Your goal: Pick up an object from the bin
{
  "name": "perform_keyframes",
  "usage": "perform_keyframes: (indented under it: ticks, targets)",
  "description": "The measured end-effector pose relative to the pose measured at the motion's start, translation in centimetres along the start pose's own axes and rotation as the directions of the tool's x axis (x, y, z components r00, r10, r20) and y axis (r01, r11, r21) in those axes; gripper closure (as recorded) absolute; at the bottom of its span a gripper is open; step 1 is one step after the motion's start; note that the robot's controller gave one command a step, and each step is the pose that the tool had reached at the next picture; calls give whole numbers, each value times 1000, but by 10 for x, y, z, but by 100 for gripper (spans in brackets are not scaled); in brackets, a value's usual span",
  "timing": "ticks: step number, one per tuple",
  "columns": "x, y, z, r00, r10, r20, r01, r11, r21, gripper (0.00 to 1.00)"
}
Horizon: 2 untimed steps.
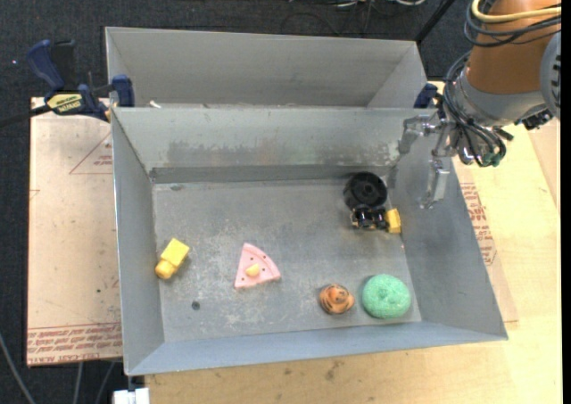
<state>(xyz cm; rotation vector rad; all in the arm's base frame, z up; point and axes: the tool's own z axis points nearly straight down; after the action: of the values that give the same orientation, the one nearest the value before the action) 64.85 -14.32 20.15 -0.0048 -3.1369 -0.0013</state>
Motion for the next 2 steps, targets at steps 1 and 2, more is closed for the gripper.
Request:
perform_keyframes:
  ticks: [1,2]
  targets:
    - [-1,1,-6,1000,-2,7,2,1000,1,0]
    - [28,14,58,998,-68,9,68,998,2,0]
